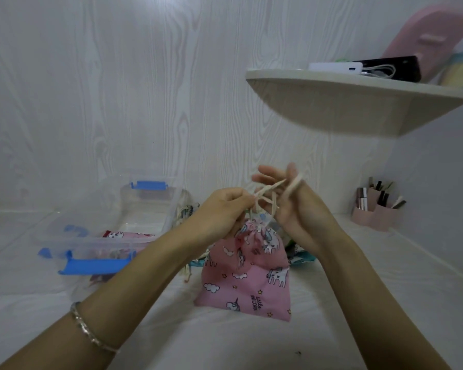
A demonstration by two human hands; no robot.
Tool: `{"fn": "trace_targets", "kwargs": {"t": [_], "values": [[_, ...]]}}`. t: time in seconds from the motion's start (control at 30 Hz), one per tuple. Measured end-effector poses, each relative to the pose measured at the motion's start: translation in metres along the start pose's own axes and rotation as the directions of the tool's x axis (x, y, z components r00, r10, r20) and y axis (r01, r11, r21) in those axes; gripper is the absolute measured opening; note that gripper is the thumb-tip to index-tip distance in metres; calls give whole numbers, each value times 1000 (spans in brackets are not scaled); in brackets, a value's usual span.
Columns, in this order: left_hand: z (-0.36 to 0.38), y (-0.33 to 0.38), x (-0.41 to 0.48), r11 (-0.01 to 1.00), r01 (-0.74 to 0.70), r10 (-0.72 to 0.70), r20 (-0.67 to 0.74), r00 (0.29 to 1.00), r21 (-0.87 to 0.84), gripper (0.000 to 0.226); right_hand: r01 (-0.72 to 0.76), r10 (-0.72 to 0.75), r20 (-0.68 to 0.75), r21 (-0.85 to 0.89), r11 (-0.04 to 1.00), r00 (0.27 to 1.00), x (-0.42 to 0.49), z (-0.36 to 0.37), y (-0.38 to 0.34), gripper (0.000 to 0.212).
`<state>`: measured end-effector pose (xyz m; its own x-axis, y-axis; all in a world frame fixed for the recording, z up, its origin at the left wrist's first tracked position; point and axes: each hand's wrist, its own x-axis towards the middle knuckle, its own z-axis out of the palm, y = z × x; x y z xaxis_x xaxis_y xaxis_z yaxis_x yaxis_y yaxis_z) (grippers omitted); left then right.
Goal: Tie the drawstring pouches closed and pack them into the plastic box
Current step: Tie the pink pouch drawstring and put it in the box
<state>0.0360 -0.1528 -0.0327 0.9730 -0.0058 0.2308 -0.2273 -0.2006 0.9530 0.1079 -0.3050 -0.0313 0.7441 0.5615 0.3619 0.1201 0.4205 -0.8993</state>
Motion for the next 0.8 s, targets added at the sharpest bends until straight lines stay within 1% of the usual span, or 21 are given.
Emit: {"fn": "trace_targets", "kwargs": {"t": [0.07, 0.1, 0.13, 0.17, 0.2, 0.23, 0.27, 0.3, 0.33, 0.37, 0.4, 0.43, 0.47, 0.5, 0.53, 0.57, 0.6, 0.67, 0.73, 0.77, 0.8], "values": [[-2, -2, 0, 998, -62, 65, -83, 994, 31, 27, -16, 42, -79, 299, 954, 996, 2, -2, -4, 50], [-2, -2, -1, 994, -89, 97, -147, 984, 62, 27, -13, 62, -116, 383, 924, 991, 2, -3, -5, 53], [-4, -2, -2, 992, -115, 121, -207, 971, 43, 28, -7, 78, -143, 440, 898, 987, 1, -6, -6, 53], [-6, -1, -1, 987, -146, 124, -253, 959, -67, 28, -1, 95, -165, 498, 867, 982, 0, -7, -7, 50], [-10, 1, 0, 944, -166, 86, -270, 959, -287, 28, -2, 123, -181, 552, 834, 976, 0, -11, -6, 47], [-14, 3, 0, 817, -159, 25, -242, 970, -554, 27, -12, 152, -190, 586, 810, 970, 1, -14, -4, 43], [-18, 4, 1, 657, -136, -12, -191, 981, -742, 27, -39, 185, -200, 570, 820, 962, 1, -18, -2, 39], [-20, 4, 1, 557, -109, -17, -143, 990, -823, 27, -87, 211, -210, 479, 874, 955, 2, -21, 0, 37], [-18, 2, 0, 575, -75, -8, -97, 995, -815, 28, -151, 221, -214, 301, 942, 951, 3, -23, 0, 36], [-14, 1, -1, 672, -57, 14, -64, 998, -738, 29, -216, 220, -206, 44, 975, 953, 3, -21, 1, 34], [-9, 0, -3, 792, -65, 49, -42, 998, -608, 29, -264, 223, -180, -248, 932, 958, 3, -16, 1, 30], [-3, 2, -4, 891, -90, 85, -32, 996, -444, 30, -286, 247, -144, -497, 819, 958, 2, -9, 0, 26], [0, 3, -2, 956, -123, 116, -41, 992, -267, 30, -283, 288, -104, -662, 694, 952, 1, 0, -3, 27], [2, 5, 0, 983, -157, 150, -71, 986, -97, 29, -271, 334, -71, -750, 604, 940, 0, 7, -4, 27], [1, 7, 5, 979, -191, 198, -117, 973, 70, 28, -275, 383, -43, -770, 577, 923, -1, 11, -4, 23], [-2, 9, 10, 953, -214, 251, -165, 954, 213, 27, -297, 426, -20, -748, 594, 904, -1, 14, -4, 23], [-5, 11, 15, 919, -219, 294, -200, 935, 327, 25, -333, 466, 2, -697, 635, 885, -1, 13, -4, 29], [-10, 10, 22, 853, -188, 321, -204, 925, 487, 22, -382, 527, 83, -595, 707, 846, -2, 11, -4, 39], [-11, 3, 28, 759, -125, 323, -203, 925, 639, 18, -334, 504, 168, -569, 751, 847, -5, 10, -4, 30], [-11, -1, 28, 681, -71, 338, -228, 913, 729, 20, -317, 476, 175, -547, 775, 862, -6, 9, -3, 27], [-11, -5, 24, 617, -25, 366, -259, 894, 787, 24, -309, 440, 157, -511, 802, 884, -6, 9, -3, 29]]}}
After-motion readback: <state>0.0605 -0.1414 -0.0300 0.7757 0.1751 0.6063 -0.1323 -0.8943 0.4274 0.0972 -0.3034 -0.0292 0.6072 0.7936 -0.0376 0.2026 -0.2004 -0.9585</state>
